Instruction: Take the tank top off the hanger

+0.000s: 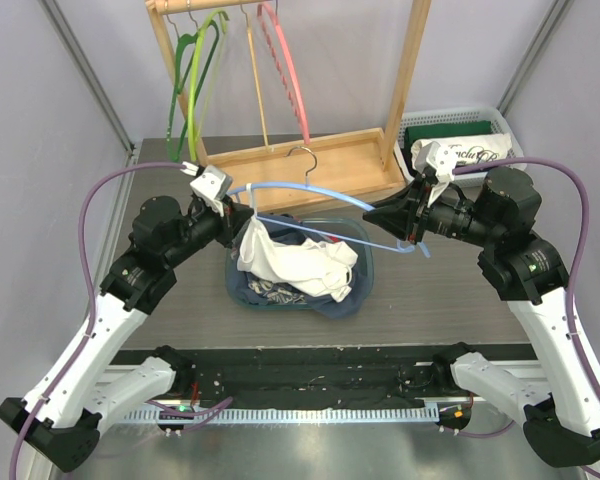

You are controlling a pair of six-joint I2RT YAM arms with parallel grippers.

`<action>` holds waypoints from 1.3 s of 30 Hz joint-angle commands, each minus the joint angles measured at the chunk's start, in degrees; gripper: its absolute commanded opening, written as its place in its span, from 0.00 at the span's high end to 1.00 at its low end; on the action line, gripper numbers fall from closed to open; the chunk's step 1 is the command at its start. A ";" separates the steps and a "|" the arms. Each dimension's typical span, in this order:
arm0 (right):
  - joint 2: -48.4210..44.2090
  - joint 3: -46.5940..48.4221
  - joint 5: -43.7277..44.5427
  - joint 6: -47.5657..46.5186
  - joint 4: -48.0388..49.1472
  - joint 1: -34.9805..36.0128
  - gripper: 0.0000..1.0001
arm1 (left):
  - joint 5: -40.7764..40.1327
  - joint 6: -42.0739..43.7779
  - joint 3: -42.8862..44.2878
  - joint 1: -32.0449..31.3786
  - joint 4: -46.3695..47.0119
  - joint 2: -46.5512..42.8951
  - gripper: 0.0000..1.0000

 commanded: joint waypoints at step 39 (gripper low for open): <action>-16.54 15.35 33.80 -4.72 -12.19 0.06 0.99 | 5.88 6.57 7.65 -8.38 4.02 7.94 1.00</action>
